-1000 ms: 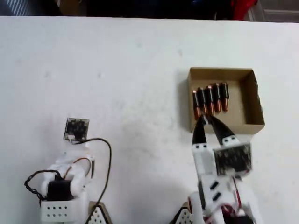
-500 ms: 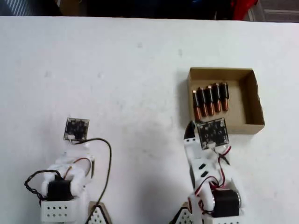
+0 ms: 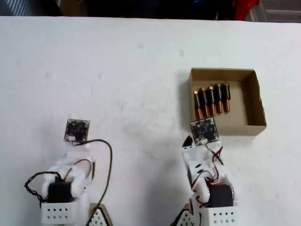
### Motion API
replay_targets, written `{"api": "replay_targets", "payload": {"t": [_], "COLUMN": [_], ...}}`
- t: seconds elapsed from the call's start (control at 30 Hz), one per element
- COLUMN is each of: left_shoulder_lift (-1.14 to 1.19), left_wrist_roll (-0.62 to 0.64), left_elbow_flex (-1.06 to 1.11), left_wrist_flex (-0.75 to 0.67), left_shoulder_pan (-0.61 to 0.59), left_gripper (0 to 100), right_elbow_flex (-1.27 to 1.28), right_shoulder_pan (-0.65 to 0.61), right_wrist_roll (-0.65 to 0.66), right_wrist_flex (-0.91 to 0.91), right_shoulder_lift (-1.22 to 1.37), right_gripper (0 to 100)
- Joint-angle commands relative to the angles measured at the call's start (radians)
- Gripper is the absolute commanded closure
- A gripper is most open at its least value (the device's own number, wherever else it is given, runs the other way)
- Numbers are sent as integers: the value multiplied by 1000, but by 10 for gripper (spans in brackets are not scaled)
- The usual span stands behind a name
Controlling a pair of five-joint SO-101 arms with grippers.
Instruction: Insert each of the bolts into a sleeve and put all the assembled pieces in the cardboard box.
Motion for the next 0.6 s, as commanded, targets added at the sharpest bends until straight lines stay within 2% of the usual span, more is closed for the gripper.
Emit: {"api": "replay_targets", "payload": {"t": [0.0, 0.23, 0.4, 0.57], "left_shoulder_lift": [-4, -4, -5, -5], "left_wrist_roll": [8, 8, 8, 8], "left_elbow_flex": [-3, -3, -3, -3], "left_wrist_flex": [-32, -32, -32, -34], "left_shoulder_pan": [-7, -7, -7, -7], "left_gripper": [976, 976, 976, 976], "right_elbow_flex": [29, 103, 103, 103], "right_shoulder_pan": [4, 5, 88, 120], "right_wrist_roll": [3, 3, 3, 3], "right_wrist_flex": [-18, -18, -12, 88], "right_shoulder_lift": [-5, -5, -2, -2], "right_gripper": [981, 981, 981, 981]}}
